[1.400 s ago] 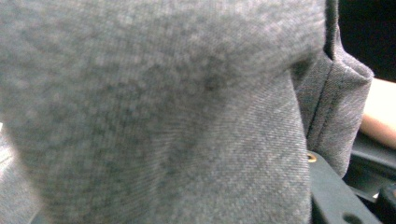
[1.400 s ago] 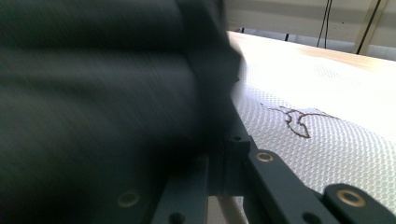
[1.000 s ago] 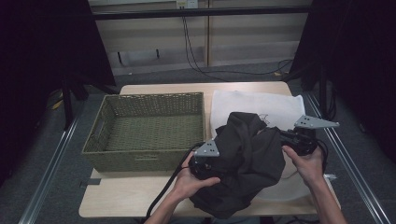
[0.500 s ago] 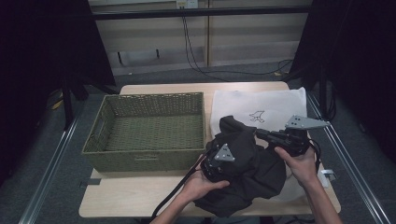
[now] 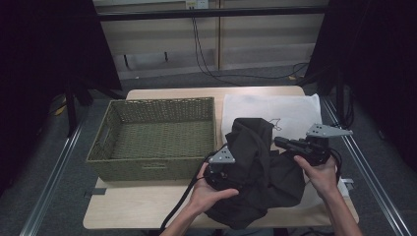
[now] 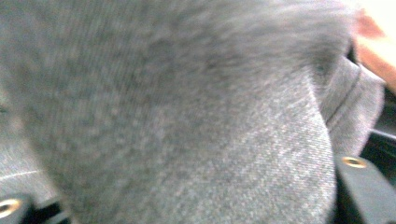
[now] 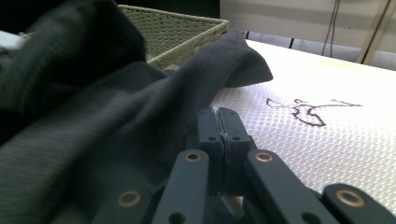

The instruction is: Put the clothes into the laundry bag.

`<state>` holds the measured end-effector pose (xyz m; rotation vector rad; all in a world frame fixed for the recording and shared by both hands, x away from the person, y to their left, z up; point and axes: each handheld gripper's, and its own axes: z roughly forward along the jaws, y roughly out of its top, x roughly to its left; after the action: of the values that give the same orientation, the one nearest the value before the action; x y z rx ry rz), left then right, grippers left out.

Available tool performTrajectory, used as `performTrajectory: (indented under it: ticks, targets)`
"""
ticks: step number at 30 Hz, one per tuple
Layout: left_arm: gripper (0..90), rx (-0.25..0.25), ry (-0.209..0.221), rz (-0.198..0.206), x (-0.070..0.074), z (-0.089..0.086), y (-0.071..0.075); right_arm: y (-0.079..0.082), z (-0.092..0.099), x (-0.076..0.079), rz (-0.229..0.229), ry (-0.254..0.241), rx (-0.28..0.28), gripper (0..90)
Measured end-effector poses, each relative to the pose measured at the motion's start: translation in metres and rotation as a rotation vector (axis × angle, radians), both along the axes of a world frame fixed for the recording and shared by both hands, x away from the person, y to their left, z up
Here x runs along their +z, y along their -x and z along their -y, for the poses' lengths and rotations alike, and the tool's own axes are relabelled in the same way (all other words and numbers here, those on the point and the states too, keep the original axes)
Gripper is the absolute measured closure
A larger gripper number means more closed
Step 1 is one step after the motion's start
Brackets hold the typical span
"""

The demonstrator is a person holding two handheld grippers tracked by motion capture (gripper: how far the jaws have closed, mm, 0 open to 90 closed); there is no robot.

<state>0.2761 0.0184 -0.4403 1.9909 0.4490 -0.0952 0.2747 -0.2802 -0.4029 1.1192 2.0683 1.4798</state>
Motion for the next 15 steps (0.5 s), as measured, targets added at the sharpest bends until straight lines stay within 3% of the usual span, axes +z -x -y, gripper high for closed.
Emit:
performTrajectory:
  ticks: [3,5,9,10,12,15]
  targets:
    - [29.9,-0.008,0.026,0.02,0.009,-0.007,0.002,0.0,0.002,0.0,-0.001,0.0,-0.005,89.3]
    - [26.4,0.006,0.078,0.065,0.027,-0.021,0.002,0.0,0.002,-0.001,-0.005,0.0,-0.01,89.3]
    - [22.4,0.034,0.101,0.088,0.044,-0.034,-0.001,-0.001,0.002,-0.001,-0.005,0.0,-0.008,89.3]
    - [22.2,0.046,0.122,0.111,0.054,-0.042,-0.001,-0.001,0.003,-0.001,-0.004,0.0,-0.007,89.3]
    - [22.6,0.054,0.157,0.142,0.061,-0.046,0.001,-0.001,0.003,-0.001,-0.006,0.002,-0.009,89.3]
    - [34.6,0.026,0.179,0.156,0.065,-0.048,0.003,-0.002,0.003,-0.001,-0.009,0.002,-0.012,89.3]
